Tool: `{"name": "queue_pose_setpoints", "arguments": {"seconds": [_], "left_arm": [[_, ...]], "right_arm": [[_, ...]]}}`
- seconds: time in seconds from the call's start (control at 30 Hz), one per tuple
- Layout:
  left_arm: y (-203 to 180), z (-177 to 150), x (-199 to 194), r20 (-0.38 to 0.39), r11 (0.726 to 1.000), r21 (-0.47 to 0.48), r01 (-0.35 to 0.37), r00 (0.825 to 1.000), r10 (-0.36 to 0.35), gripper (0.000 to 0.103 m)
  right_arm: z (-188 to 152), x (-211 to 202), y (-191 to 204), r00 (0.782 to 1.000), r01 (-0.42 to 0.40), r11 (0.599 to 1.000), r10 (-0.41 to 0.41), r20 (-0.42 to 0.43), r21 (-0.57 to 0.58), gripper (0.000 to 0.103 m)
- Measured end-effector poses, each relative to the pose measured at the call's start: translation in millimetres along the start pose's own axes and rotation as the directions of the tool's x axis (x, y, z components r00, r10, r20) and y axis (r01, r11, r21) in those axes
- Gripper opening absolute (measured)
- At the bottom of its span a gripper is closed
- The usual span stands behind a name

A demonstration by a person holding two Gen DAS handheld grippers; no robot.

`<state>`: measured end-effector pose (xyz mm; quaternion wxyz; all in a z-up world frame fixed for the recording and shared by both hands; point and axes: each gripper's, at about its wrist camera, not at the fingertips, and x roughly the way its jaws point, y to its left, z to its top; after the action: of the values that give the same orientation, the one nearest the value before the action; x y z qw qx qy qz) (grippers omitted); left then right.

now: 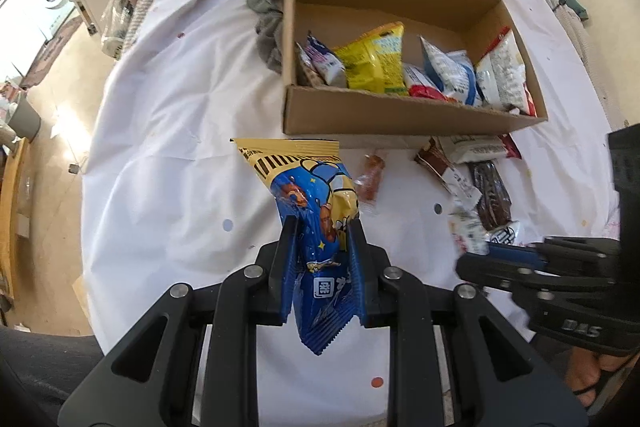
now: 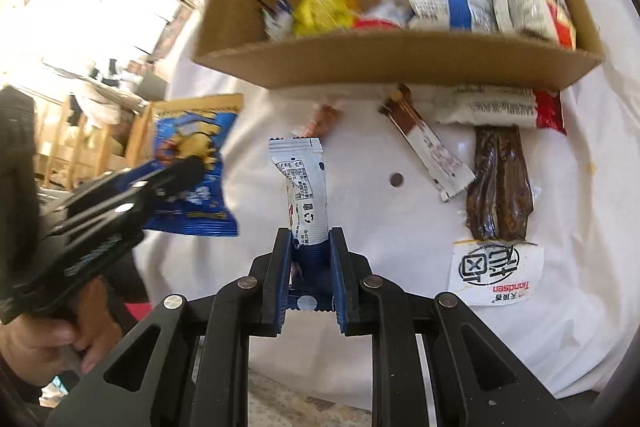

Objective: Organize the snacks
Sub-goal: 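Lower the blue chip bag and stick packet into the box, open both grippers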

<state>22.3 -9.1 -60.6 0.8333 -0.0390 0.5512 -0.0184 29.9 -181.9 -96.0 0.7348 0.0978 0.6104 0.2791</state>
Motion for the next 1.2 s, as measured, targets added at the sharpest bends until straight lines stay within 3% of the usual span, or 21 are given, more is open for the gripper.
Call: {"name": "queue_pose_setpoints", "arguments": {"seconds": [0.17,0.27,0.43,0.6,0.8,0.9,1.2], "left_arm": [[5,1,-17,0.076,0.999,-0.006,-0.035,0.996,0.036,0.020],[10,6,-35,0.135,0.999,-0.024,-0.037,0.990,0.040,0.020],[16,24,-68,0.238,0.998,-0.048,-0.034,0.970,0.044,0.020],[13,43,-85,0.292,0.999,-0.027,-0.034,0.956,0.040,0.020],[4,69,-89,0.321,0.999,0.011,-0.030,0.947,0.025,0.020],[0,81,-86,0.320,1.000,0.017,-0.015,0.947,0.009,0.020],[-15,117,-55,0.317,0.998,0.068,0.009,0.948,-0.030,0.020]], "right_arm": [[-3,-23,15,0.995,-0.047,0.998,0.051,0.091,-0.043,0.020],[2,-43,19,0.980,-0.086,0.995,0.095,0.177,-0.059,0.020],[13,-87,15,0.921,-0.131,0.989,0.149,0.360,-0.075,0.020],[20,-118,11,0.864,-0.113,0.990,0.141,0.483,-0.086,0.020],[37,-145,-3,0.827,-0.084,0.995,0.100,0.553,-0.055,0.020],[49,-142,-15,0.822,-0.076,0.997,0.074,0.564,-0.020,0.020],[83,-131,-46,0.840,0.000,0.999,-0.025,0.542,0.045,0.020]]}}
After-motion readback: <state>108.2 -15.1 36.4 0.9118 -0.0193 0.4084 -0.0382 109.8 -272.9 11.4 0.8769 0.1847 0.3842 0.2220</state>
